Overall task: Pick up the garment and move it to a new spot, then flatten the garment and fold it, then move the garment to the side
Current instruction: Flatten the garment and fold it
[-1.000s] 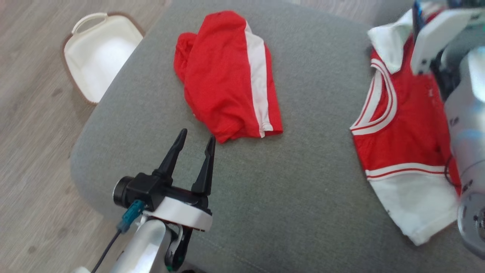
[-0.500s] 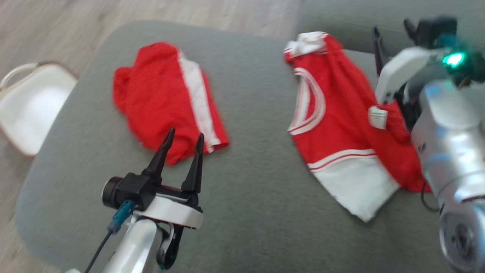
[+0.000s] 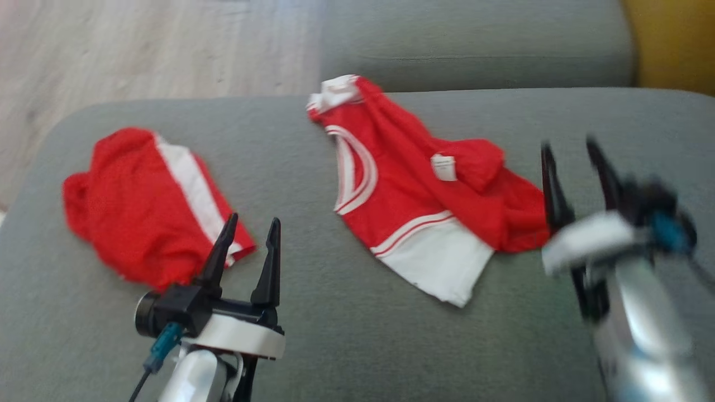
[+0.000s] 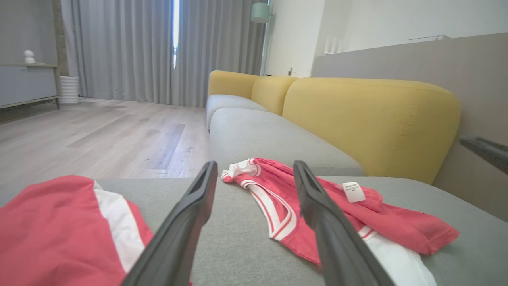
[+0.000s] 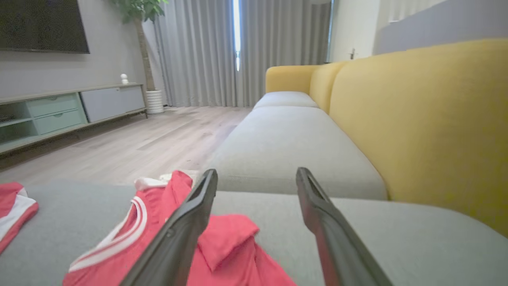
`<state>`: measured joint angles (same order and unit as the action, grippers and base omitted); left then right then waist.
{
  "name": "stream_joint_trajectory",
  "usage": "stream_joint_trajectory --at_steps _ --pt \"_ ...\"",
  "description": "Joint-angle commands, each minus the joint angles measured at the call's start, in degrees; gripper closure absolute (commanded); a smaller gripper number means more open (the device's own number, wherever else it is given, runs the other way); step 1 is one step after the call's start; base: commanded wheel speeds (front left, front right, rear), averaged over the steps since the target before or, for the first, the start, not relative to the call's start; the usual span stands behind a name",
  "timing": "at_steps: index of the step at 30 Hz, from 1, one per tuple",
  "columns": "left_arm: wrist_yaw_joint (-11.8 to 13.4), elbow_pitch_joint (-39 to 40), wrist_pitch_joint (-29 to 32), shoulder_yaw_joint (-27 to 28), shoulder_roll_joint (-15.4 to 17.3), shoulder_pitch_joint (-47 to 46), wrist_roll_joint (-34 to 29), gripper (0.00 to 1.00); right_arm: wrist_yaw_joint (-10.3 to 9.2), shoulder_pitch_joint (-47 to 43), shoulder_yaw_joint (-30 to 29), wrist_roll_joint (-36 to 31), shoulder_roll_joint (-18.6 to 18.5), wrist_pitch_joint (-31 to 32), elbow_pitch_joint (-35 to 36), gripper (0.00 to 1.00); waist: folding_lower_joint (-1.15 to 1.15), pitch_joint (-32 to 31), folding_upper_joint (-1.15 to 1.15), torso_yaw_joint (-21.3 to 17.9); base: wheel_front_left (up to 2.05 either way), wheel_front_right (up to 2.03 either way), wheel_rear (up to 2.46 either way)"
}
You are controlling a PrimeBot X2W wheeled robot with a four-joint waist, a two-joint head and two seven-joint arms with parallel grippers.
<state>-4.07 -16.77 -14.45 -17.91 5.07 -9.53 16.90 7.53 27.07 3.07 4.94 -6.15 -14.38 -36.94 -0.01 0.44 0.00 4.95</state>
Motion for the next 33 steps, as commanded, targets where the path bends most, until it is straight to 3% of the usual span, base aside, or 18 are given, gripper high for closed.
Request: stream_joint_trajectory --at_steps 1,6,11,17,23,33 --pt "0.0 2.3 -0.5 2.7 0.4 -1.0 -0.8 0.0 -0.04 -5.0 0.4 0.3 1.4 -0.6 7.2 0.0 0.01 -0.7 0.0 -2.4 0.0 0.0 0.0" --pt "-0.3 2.6 -0.5 3.3 0.1 0.5 -1.3 0.0 -0.04 -15.7 -0.3 0.5 3.0 -0.5 16.8 0.0 0.01 -0.9 0.0 -3.5 0.0 0.0 0.0" --pt "-0.7 2.7 -0.5 3.5 -0.1 0.7 -1.6 0.0 -0.04 -18.2 -0.5 0.1 3.2 1.3 20.5 0.0 0.01 -0.6 0.0 -3.3 0.0 0.0 0.0" --pt "-1.4 2.8 -0.5 2.9 -0.5 -0.6 -2.1 0.0 -0.04 -16.5 -2.9 -2.8 3.3 5.6 22.6 0.0 0.01 1.9 0.0 -0.4 0.0 0.0 0.0" --pt "-2.0 2.4 -0.5 2.3 -0.9 -2.2 -2.1 0.0 -0.04 -10.9 -6.6 -5.1 3.3 11.8 18.7 0.0 0.01 5.7 0.0 3.8 0.0 0.0 0.0" --pt "-2.7 1.1 -0.5 1.2 -1.6 -4.8 -2.0 0.0 -0.04 0.0 -10.3 -4.7 2.5 19.1 3.8 0.0 0.01 9.1 0.0 10.2 0.0 0.0 0.0"
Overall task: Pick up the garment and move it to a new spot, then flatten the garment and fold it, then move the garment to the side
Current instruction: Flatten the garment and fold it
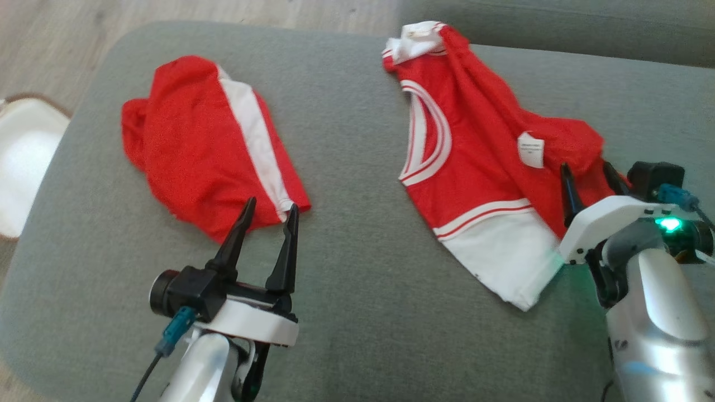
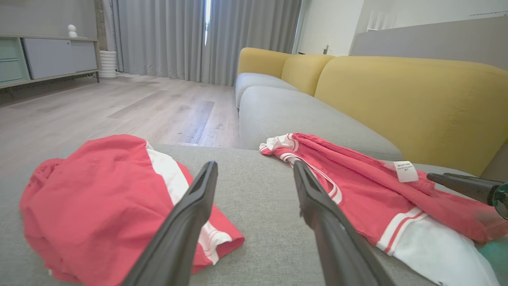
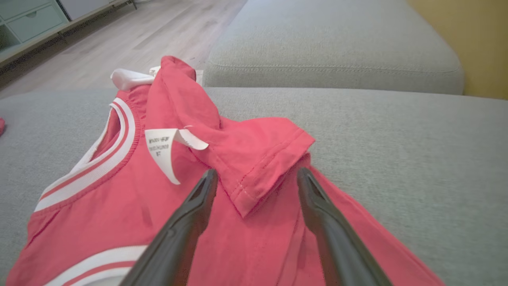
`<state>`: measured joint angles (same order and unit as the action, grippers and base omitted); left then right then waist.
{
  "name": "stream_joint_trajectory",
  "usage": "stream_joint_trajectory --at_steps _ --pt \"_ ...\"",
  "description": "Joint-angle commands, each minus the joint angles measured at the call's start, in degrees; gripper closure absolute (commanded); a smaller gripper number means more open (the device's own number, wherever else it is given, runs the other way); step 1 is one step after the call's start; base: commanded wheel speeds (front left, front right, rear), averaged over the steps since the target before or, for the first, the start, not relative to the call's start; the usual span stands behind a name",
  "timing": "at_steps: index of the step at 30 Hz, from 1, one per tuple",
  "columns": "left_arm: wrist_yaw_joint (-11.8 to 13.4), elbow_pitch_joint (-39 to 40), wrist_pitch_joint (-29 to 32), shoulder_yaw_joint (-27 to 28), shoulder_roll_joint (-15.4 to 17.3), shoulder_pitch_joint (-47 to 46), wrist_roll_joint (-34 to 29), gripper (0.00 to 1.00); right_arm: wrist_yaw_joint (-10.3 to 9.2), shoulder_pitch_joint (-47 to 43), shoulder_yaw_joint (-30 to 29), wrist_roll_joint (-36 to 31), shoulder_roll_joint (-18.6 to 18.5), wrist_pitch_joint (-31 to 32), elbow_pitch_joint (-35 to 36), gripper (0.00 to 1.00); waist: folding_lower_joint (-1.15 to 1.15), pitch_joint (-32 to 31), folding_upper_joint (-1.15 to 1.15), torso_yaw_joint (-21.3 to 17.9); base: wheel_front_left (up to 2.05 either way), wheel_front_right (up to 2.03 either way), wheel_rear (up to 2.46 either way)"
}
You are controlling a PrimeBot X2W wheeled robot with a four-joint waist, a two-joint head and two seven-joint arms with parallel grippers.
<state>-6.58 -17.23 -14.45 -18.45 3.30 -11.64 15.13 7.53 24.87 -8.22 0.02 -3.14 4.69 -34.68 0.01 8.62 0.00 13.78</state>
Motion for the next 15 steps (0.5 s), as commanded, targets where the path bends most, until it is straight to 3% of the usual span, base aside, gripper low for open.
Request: stream_joint_trajectory --at_steps 1,8,10,15 --pt "-0.2 1.5 -0.5 1.8 0.2 -2.8 -0.2 0.0 -0.04 3.0 0.6 0.3 -0.7 0.3 0.1 0.0 -0.01 1.1 0.0 1.8 0.0 0.0 0.0" --pt "-0.4 1.3 -0.5 2.2 0.0 -3.2 -0.3 0.0 -0.04 7.5 -0.4 1.7 -0.8 -0.3 -8.2 0.02 -0.01 2.3 0.0 3.5 0.0 0.0 0.0" --pt "-0.4 1.2 -0.5 2.2 -0.1 -3.3 -0.3 0.0 -0.04 8.5 0.0 1.9 -1.0 -1.1 -9.9 1.0 -0.01 2.4 0.0 3.7 0.0 0.0 0.0" --pt "-0.5 0.8 -0.5 3.1 -0.2 -2.7 -0.7 0.0 -0.04 12.1 1.9 2.6 -1.9 -5.9 -11.3 1.0 -0.01 1.1 0.0 2.4 0.0 0.0 0.0"
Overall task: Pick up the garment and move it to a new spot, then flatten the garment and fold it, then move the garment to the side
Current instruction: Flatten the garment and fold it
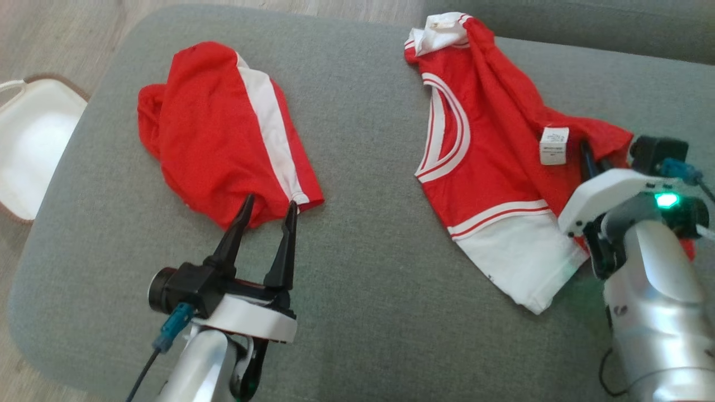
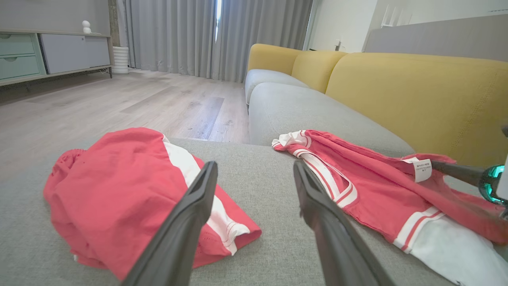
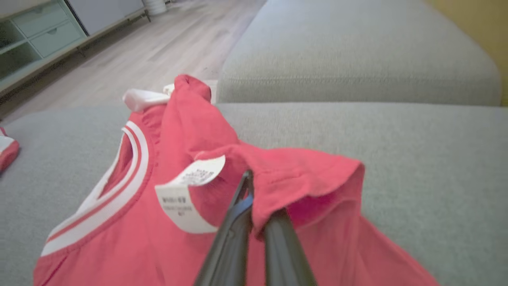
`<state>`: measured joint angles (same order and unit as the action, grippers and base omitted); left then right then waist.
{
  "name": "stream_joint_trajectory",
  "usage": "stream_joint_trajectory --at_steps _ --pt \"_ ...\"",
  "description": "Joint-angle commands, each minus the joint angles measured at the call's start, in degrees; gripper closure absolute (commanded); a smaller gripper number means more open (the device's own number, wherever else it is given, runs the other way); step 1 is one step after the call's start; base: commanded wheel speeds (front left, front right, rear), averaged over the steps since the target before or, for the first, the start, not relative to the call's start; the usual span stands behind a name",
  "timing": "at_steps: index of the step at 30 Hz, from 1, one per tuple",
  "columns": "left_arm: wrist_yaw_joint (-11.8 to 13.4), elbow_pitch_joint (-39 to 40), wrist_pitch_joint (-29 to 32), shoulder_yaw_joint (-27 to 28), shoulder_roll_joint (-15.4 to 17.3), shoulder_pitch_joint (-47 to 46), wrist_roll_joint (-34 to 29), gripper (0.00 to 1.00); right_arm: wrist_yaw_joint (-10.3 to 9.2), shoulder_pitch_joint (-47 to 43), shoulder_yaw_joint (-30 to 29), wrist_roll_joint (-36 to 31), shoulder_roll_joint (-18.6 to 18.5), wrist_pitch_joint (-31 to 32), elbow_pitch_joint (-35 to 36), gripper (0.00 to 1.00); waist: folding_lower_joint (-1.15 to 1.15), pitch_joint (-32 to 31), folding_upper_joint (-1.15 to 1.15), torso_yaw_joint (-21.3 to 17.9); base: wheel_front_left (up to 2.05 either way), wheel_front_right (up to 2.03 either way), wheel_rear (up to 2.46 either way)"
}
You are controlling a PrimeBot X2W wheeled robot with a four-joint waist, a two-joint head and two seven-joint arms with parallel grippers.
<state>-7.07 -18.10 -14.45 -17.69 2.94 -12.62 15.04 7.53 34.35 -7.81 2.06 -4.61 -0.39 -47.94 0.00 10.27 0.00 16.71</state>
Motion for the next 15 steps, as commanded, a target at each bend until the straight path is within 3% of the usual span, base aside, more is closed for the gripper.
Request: stream_joint_trajectory --at_steps 1,8,15 --pt "0.0 1.6 -0.5 2.5 0.2 -1.5 -0.6 0.0 -0.04 3.1 1.7 0.8 -0.7 -1.0 2.4 1.0 0.0 -1.0 0.0 -0.9 0.0 0.0 0.0" --pt "0.0 2.0 -0.5 3.0 0.1 -0.5 -0.6 0.0 -0.04 6.8 1.2 1.7 -4.1 0.8 8.1 1.0 0.0 -2.8 0.0 -3.1 0.0 0.0 0.0" --pt "0.0 2.6 -0.5 2.9 0.0 -0.3 -0.3 0.0 -0.04 10.4 -0.3 -0.3 -8.8 8.5 16.2 1.0 0.0 -2.6 0.0 -3.6 0.0 0.0 0.0"
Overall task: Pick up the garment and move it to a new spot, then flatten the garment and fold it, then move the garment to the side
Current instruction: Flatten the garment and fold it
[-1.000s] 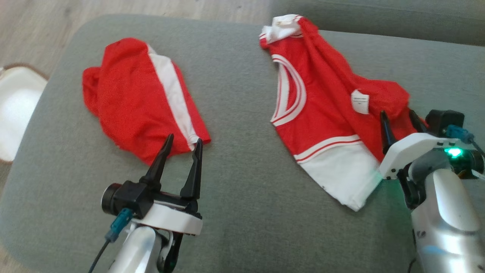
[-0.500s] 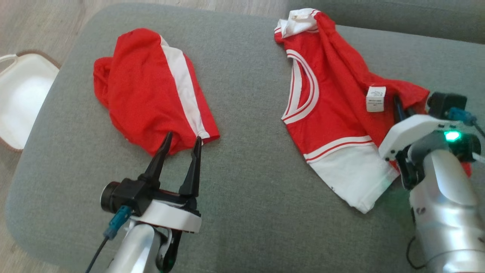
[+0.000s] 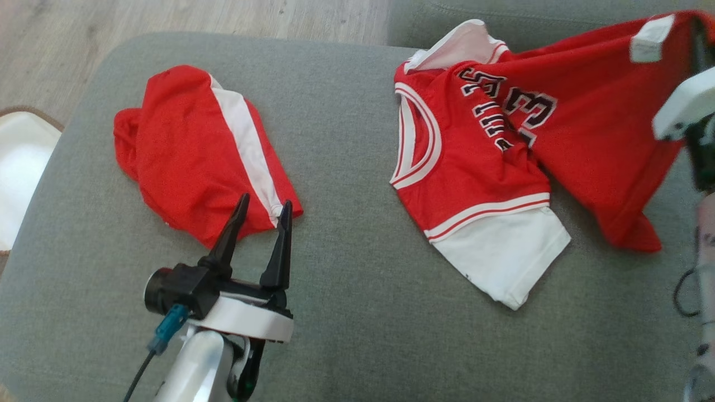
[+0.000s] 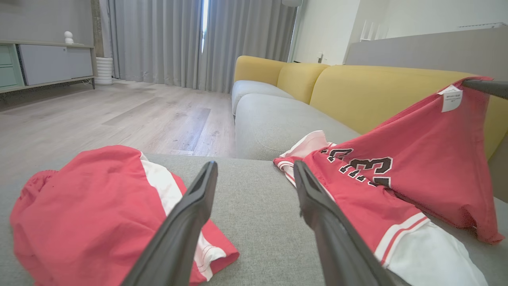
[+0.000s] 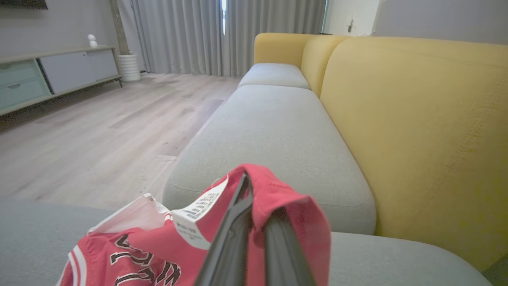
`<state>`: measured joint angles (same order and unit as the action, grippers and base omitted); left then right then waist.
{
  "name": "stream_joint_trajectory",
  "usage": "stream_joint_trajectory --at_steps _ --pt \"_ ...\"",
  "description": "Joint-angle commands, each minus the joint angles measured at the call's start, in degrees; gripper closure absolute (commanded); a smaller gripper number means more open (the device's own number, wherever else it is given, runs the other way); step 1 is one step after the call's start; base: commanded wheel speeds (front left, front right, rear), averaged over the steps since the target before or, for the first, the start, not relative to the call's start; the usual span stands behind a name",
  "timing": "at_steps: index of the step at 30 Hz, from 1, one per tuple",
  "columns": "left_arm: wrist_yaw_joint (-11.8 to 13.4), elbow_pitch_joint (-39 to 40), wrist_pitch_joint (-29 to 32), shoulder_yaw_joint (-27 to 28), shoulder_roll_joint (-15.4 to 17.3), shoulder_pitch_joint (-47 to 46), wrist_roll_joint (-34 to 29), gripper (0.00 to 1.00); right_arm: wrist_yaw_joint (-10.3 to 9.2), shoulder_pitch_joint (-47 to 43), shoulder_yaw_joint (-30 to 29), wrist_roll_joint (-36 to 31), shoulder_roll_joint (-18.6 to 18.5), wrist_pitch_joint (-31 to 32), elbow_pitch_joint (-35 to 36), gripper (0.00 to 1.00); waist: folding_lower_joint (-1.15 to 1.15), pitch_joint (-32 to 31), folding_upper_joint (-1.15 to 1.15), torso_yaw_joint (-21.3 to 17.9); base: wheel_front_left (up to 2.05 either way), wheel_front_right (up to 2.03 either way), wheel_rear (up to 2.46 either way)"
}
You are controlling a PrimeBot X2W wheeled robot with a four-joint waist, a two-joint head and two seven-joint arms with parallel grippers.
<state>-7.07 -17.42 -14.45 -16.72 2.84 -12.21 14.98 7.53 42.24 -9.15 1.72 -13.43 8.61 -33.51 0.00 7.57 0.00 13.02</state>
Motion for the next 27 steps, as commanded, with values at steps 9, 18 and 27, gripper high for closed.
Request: stream_joint_trajectory --at_steps 9,18,27 --pt "0.0 2.7 -0.5 -0.8 0.1 -2.9 1.8 0.0 -0.04 9.9 3.3 -7.0 -8.8 6.6 3.1 1.0 0.0 4.8 0.0 4.7 0.0 0.0 0.0" --pt "0.1 2.6 -0.5 -3.9 0.0 -5.6 3.8 0.0 -0.04 21.5 4.2 -17.3 -21.0 5.1 -5.0 0.0 0.0 10.3 0.0 13.1 0.0 0.0 0.0" --pt "0.5 2.4 -0.5 -3.0 0.0 -5.6 3.4 0.0 -0.04 23.8 -3.1 -25.5 -17.4 3.9 -12.7 0.0 0.0 10.7 0.0 12.6 0.0 0.0 0.0"
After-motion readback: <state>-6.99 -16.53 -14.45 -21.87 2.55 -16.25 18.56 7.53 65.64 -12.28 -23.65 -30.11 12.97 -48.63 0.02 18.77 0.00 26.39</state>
